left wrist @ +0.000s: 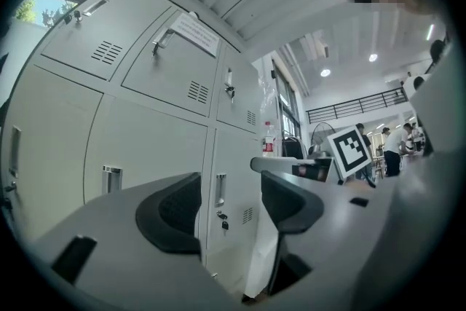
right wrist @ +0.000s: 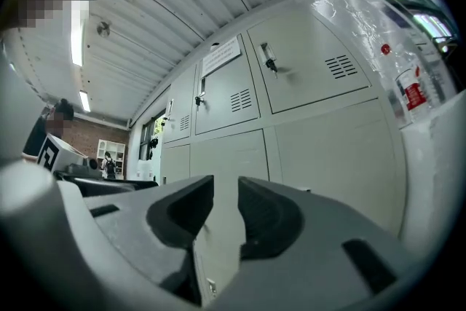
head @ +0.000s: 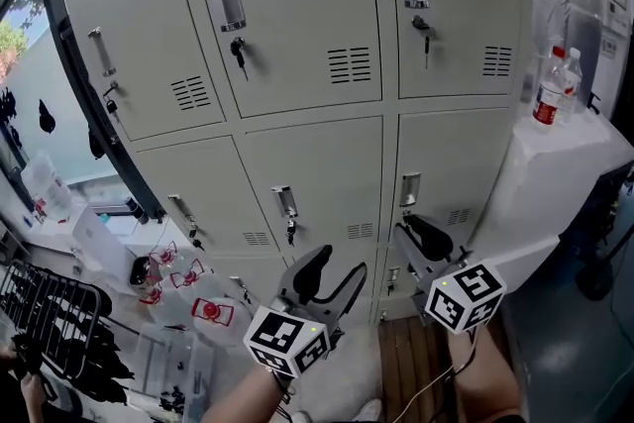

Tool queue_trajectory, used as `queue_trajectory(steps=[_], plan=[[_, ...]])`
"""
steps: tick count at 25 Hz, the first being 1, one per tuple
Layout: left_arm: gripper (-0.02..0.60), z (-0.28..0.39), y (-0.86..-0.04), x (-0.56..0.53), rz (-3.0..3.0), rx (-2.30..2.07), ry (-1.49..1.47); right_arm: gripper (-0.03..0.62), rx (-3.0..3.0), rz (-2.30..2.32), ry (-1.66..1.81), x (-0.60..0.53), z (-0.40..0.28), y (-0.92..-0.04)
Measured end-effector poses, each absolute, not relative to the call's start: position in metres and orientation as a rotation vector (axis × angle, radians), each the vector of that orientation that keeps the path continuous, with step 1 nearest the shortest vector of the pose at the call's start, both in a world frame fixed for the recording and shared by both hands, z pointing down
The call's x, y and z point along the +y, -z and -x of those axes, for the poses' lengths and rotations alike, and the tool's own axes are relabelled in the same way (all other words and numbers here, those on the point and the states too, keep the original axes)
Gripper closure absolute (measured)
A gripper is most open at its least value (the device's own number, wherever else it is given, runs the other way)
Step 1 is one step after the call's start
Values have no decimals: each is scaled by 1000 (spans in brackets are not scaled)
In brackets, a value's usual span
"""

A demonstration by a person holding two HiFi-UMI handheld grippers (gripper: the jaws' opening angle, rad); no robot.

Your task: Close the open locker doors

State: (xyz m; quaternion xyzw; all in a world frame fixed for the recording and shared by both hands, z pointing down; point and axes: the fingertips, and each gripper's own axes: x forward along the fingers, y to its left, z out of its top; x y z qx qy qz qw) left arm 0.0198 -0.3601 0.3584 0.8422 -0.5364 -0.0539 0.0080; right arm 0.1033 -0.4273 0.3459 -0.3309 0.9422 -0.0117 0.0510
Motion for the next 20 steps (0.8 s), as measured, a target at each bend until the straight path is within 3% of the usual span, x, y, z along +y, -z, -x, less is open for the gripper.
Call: queue_trajectory(steps=[4,6,8,9,20], plan=[[350,-1,-355,-326,-2650,-1667,168,591,2860,1013,41,-397,-85,-344],[403,17,-351,-303,-2650,-1686,184,592,2861,994,37,-376,-68,-341],[546,42,-346,-274,-2636,-1727,220,592,2865,980,29,-350,-47,-339],[580,56,-345,-259,-2629,-1741,233,592,2866,981,21,-337,-36,-339],[580,171,-362,-94,-2554,-1798,197,594,2874,1019,-63,-160,66,-343]])
